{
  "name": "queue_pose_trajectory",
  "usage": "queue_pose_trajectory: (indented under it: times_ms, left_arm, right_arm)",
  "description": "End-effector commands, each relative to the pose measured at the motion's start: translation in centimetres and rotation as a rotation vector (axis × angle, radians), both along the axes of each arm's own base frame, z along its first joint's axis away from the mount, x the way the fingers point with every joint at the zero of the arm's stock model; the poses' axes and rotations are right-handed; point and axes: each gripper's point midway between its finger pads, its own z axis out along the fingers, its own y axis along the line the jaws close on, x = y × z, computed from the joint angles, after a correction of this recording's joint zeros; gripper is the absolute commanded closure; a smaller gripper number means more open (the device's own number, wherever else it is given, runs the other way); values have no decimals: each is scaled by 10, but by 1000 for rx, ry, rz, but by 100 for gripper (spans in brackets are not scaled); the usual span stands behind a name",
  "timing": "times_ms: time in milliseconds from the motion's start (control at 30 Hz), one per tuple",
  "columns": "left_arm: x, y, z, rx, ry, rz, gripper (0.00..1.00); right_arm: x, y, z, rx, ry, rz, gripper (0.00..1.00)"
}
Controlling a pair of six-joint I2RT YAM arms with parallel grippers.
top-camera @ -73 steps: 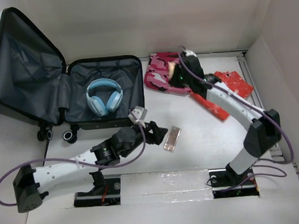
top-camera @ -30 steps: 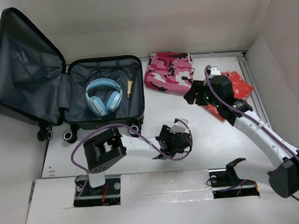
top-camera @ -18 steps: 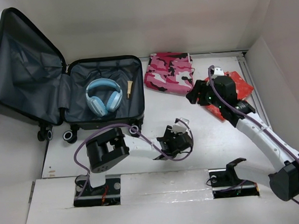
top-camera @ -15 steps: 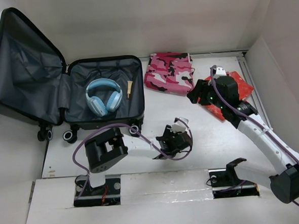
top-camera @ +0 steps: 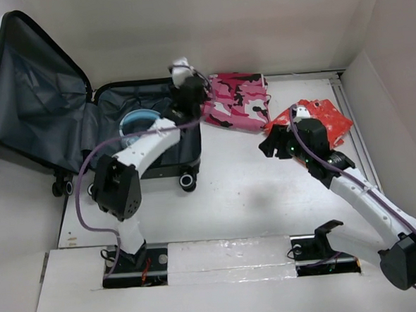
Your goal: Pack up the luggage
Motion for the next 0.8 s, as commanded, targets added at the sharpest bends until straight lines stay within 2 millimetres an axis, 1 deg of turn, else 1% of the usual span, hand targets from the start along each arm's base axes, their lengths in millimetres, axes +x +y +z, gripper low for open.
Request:
queue_pose_trajectory:
  times_ms: [0,33,67,100,133,167,200,233,267,300,333,367,400,433,467,567,600,667,700,733,767]
  left_arm:
    - [49,40,-9,-4,53,80,75]
    - [61,63,-17,12,82,128,75]
    - [68,70,-22,17,92,145,75]
    - [75,72,-26,15,103,145,75]
    - [85,74,-34,32,114,150,73]
    - [89,81,-41,44,136,164,69]
    - [95,76,-49,46,150,155,65]
    - [98,82,-54,63,165,162,58]
    - [96,81,-60,70,189,152,53]
    - [98,86,-60,60,189,166,39]
    - [96,85,-65,60,199,158,32]
    - [92,85,-64,54,197,149,29]
    - [91,83,-59,24,184,149,29]
    - [87,83,-55,10,181,144,29]
    - [81,83,-38,-19,152,137,29]
    - [68,64,-4,-85,75,91,29]
    - [57,47,18,-114,42,58,31]
    - [44,25,29,-124,26,10,31]
    - [39,8,42,-141,7,-29,31]
    - [27,-21,50,-174,-4,-84,31]
    - [20,-42,57,-215,-10,-147,32]
  right_arm:
    - [-6,22,11,42,-48,72,33]
    - [-4,22,13,51,-56,61,33]
    - [-7,26,9,48,-48,75,33]
    - [-9,29,9,48,-47,88,33]
    - [-9,28,9,45,-49,80,33]
    - [-9,31,6,41,-41,89,33]
    - [-7,30,8,41,-51,79,33]
    - [-9,33,8,41,-51,88,33]
    - [-8,33,5,37,-42,88,33]
    - [-8,33,5,37,-42,88,33]
    - [-7,31,4,32,-45,76,33]
    - [-7,31,4,32,-45,76,33]
    - [-6,32,1,28,-37,76,33]
    - [-3,31,3,24,-39,66,33]
    - [-3,31,3,23,-39,66,33]
    - [0,29,-1,12,-34,48,33]
    - [0,29,-1,12,-34,48,33]
    - [1,26,8,17,-63,31,34]
    - [0,25,11,22,-73,31,34]
    - [-2,21,23,32,-107,16,34]
    - [-4,17,28,32,-121,3,34]
